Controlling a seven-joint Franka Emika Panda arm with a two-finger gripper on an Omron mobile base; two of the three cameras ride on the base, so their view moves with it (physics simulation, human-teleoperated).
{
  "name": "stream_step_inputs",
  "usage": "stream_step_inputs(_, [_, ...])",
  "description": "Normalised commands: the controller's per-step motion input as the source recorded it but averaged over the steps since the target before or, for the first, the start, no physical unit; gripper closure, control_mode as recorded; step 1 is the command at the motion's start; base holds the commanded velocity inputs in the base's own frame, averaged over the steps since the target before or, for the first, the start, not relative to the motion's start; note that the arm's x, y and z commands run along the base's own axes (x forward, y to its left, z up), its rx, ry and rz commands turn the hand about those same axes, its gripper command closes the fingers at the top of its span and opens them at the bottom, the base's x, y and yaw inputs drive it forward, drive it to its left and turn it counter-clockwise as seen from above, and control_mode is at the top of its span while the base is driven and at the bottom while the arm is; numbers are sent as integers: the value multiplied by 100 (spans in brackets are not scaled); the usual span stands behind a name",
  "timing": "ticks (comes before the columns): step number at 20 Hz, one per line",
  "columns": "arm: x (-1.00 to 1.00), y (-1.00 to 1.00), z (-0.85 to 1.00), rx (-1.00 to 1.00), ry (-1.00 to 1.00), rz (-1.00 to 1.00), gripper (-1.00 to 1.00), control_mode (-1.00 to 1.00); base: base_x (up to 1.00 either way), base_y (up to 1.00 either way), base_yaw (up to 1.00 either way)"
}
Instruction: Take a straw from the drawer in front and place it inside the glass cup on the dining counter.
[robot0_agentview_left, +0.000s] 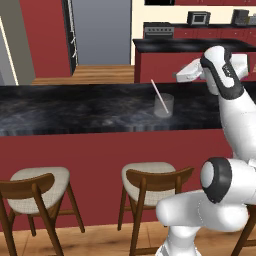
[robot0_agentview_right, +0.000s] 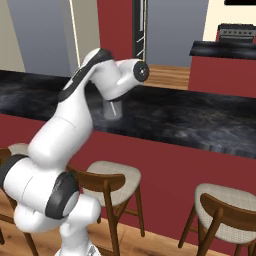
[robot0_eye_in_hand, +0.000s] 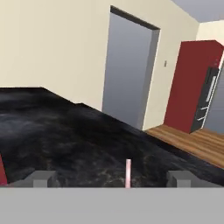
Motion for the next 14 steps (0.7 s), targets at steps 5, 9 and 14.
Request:
stream_step_inputs(5, [-66, -10, 32, -31, 11, -12, -100, -100, 0, 0, 0])
stream_step_inputs(9, [-83, -9, 0, -33, 13, -13, -100, -100, 0, 0, 0])
stream_step_inputs(14, [-88, -3, -4, -28, 17, -13, -100, -100, 0, 0, 0])
